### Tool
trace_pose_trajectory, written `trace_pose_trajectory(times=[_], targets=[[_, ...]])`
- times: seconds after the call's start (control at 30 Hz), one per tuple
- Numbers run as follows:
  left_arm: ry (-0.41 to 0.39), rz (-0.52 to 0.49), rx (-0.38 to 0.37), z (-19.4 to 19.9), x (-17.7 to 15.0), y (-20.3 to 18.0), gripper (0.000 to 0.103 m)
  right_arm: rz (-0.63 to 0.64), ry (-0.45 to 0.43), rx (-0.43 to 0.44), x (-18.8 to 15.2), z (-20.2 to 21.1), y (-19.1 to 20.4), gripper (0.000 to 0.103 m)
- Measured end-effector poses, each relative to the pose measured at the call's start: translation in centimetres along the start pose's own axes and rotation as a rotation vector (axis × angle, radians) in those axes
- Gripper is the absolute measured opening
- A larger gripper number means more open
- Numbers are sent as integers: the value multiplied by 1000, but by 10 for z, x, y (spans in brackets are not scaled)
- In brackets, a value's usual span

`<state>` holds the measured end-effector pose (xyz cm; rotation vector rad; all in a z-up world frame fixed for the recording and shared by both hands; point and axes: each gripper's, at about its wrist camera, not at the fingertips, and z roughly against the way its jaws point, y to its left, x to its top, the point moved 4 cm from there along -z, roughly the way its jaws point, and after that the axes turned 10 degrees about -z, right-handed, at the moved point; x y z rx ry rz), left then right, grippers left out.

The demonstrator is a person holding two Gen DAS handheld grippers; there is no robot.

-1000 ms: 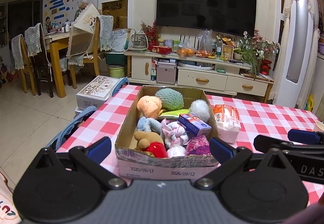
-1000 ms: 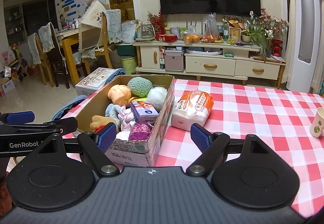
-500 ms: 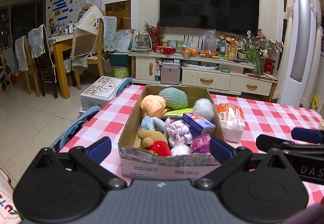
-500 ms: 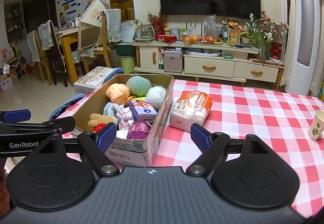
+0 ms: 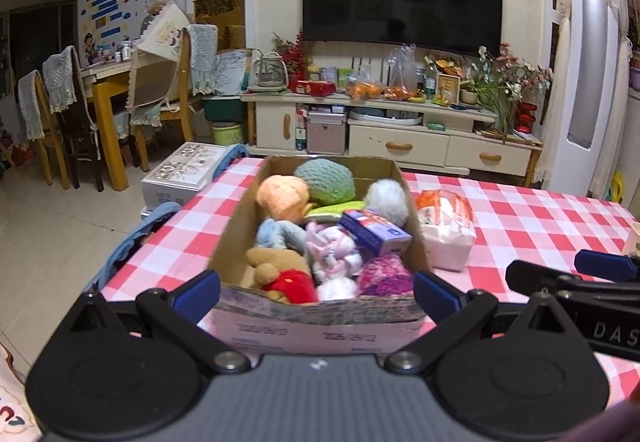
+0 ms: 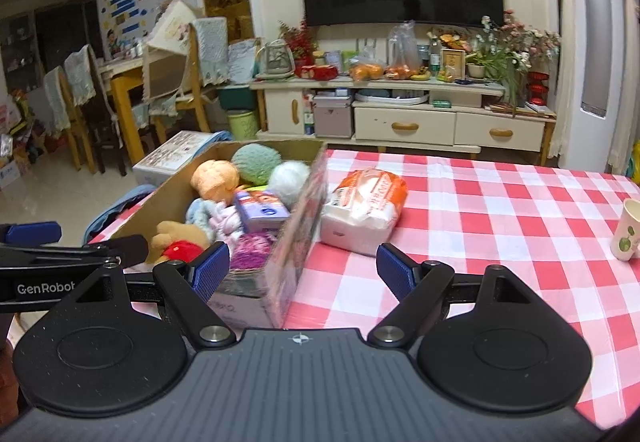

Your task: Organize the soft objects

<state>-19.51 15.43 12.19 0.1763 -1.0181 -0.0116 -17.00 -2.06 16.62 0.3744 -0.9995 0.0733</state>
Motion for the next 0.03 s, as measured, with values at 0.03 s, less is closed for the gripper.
trace_pose_trajectory(times=[0.03], targets=[[3, -4, -4, -2, 1, -5, 102, -12, -8, -6, 0, 0, -4, 101]])
